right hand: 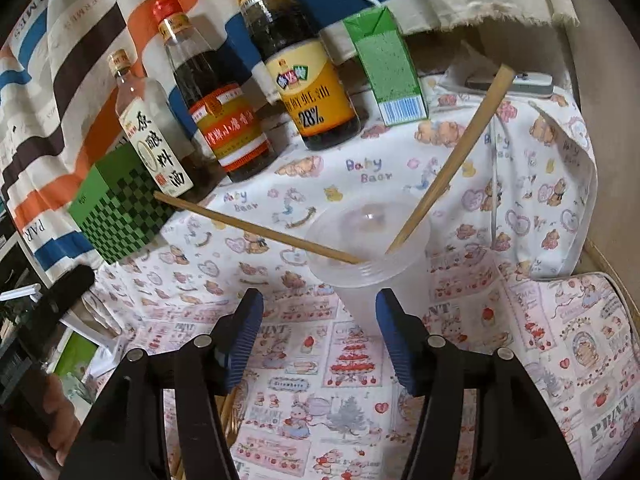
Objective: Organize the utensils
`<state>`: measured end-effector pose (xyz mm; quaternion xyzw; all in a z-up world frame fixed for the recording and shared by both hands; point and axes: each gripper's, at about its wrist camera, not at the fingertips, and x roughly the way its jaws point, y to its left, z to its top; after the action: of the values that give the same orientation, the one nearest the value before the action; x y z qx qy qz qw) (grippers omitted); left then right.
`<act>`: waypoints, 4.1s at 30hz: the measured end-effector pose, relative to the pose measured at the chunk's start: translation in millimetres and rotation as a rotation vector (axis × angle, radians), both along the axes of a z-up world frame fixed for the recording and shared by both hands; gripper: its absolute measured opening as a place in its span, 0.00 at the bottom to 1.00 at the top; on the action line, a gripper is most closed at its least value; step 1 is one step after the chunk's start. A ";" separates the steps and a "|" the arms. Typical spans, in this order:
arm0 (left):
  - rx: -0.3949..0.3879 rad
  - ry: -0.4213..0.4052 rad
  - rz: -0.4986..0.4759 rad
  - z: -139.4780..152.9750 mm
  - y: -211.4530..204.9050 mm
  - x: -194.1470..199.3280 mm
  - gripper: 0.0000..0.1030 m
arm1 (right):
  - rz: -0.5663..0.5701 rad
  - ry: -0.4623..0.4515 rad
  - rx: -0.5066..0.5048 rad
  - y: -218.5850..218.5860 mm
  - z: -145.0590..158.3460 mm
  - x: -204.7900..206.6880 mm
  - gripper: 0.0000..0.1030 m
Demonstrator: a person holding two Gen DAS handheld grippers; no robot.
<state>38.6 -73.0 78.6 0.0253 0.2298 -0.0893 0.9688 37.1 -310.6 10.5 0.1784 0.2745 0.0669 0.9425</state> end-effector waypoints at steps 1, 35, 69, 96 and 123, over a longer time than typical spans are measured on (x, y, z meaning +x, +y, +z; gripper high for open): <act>-0.010 0.020 0.004 -5.9 4.4 2.4 0.95 | -0.002 0.008 -0.002 0.0 -2.0 1.5 0.60; -0.196 0.295 0.247 -40.4 114.3 43.4 0.98 | 0.313 0.232 -0.147 118.2 -70.4 12.3 0.18; -0.063 0.365 0.199 -56.1 89.9 53.2 0.98 | 0.149 0.304 -0.354 78.2 -67.2 19.3 0.02; 0.002 0.604 -0.042 -121.9 19.8 70.2 0.23 | -0.134 -0.177 -0.235 23.0 17.8 -33.3 0.02; -0.008 0.509 -0.072 -132.8 -12.5 101.0 0.16 | -0.163 -0.176 -0.252 17.9 19.2 -31.1 0.02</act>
<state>139.6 -85.4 -54.2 0.0065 0.4648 -0.1279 0.8761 6.0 -292.8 29.7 0.0739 0.1815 -0.0296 0.9802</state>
